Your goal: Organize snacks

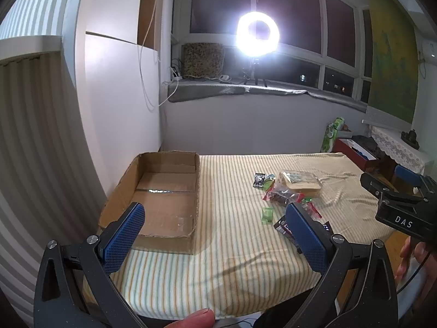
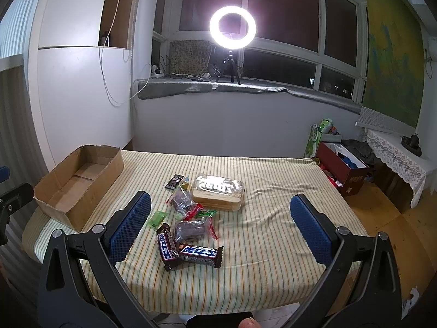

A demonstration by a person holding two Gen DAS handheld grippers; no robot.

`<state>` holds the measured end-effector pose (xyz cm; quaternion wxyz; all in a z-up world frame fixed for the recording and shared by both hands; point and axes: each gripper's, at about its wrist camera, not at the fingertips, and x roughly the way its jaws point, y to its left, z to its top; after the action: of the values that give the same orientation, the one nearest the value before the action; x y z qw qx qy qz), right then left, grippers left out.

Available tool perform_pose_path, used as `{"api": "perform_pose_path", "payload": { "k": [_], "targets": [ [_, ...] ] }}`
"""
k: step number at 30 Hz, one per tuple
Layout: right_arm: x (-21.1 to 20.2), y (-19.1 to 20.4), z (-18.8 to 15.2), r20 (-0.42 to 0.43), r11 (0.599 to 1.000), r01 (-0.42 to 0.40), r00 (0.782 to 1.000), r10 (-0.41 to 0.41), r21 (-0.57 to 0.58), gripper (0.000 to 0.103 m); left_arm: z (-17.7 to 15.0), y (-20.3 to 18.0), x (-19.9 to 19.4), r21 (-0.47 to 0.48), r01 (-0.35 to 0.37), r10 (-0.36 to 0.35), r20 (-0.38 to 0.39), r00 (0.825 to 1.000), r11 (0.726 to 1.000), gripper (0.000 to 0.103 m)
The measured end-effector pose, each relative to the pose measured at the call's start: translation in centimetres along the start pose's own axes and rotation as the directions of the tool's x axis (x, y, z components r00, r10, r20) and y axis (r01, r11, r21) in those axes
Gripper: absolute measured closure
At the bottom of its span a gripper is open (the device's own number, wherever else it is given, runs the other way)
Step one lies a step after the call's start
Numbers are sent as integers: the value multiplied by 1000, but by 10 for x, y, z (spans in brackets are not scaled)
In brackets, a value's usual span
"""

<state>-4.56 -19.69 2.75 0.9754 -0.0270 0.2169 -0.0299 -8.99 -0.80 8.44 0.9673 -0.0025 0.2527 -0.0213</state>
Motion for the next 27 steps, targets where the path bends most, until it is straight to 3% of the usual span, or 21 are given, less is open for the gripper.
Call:
{"api": "perform_pose_path", "payload": {
  "k": [27],
  "targets": [
    [-10, -8, 0, 17, 999, -19, 1000, 18, 33, 0, -2, 9, 20, 47, 20, -20, 3, 1000, 999, 1]
  ]
}}
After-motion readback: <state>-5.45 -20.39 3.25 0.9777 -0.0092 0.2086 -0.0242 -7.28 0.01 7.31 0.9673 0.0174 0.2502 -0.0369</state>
